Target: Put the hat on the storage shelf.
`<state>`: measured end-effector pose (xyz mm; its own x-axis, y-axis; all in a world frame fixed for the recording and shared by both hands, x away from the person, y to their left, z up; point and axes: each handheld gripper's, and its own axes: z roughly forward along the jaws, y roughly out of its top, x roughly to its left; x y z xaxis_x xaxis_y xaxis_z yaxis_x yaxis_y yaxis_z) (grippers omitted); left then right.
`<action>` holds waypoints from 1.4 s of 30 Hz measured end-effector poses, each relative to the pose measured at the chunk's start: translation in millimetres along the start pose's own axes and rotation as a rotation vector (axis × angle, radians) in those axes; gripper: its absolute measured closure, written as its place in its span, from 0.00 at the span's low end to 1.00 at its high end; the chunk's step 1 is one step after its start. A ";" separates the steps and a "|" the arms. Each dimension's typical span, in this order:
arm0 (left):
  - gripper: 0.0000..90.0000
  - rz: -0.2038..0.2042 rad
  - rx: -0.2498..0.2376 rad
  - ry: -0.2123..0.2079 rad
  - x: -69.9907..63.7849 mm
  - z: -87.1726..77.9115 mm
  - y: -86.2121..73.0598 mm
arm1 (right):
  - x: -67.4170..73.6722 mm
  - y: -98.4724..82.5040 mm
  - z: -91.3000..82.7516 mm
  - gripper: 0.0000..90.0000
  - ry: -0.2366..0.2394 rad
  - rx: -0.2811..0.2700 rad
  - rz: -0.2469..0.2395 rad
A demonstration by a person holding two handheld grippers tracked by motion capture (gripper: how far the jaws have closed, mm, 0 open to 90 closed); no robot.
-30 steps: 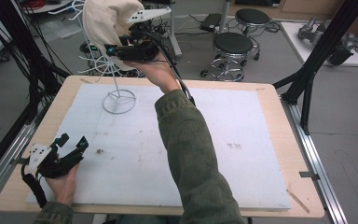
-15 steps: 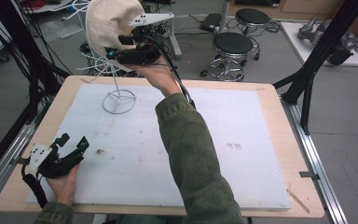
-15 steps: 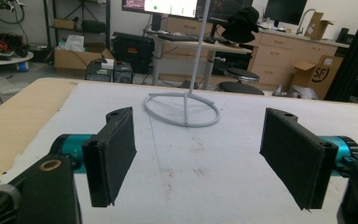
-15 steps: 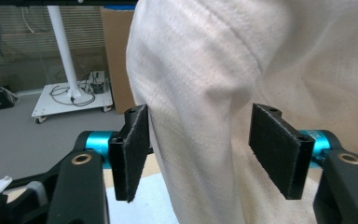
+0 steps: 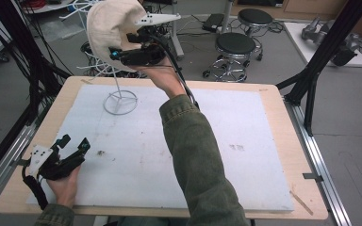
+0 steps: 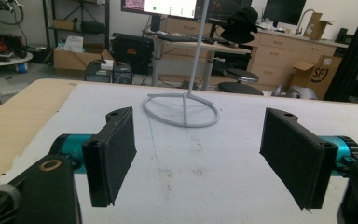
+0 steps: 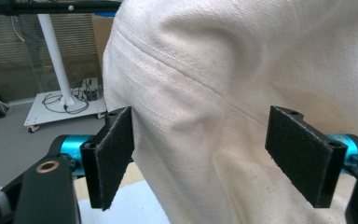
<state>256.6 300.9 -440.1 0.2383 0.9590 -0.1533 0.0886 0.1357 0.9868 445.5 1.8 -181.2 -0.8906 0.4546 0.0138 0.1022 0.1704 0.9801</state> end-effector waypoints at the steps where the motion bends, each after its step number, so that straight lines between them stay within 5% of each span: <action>1: 0.29 0.000 0.000 0.000 -0.1 -0.1 0.1 | -0.3 -0.9 -0.2 0.24 -0.001 0.001 0.005; 18: 0.29 0.006 0.002 -0.010 -2.3 0.3 -0.1 | 2.6 -7.3 -13.7 0.17 -0.035 -0.036 0.006; 25: 0.29 0.007 0.002 -0.014 -4.2 1.0 -0.3 | 5.8 -15.0 -38.5 0.15 -0.117 -0.061 0.017; 42: 0.29 -0.003 -0.003 -0.016 -3.9 1.7 1.7 | 5.4 -45.6 -98.1 0.16 -0.220 -0.099 0.051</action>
<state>257.4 297.0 -437.9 0.2532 0.9545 -0.1573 0.0865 0.1396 0.9864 392.6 -89.3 -206.3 -0.7666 0.6414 0.0308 0.0905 0.0605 0.9941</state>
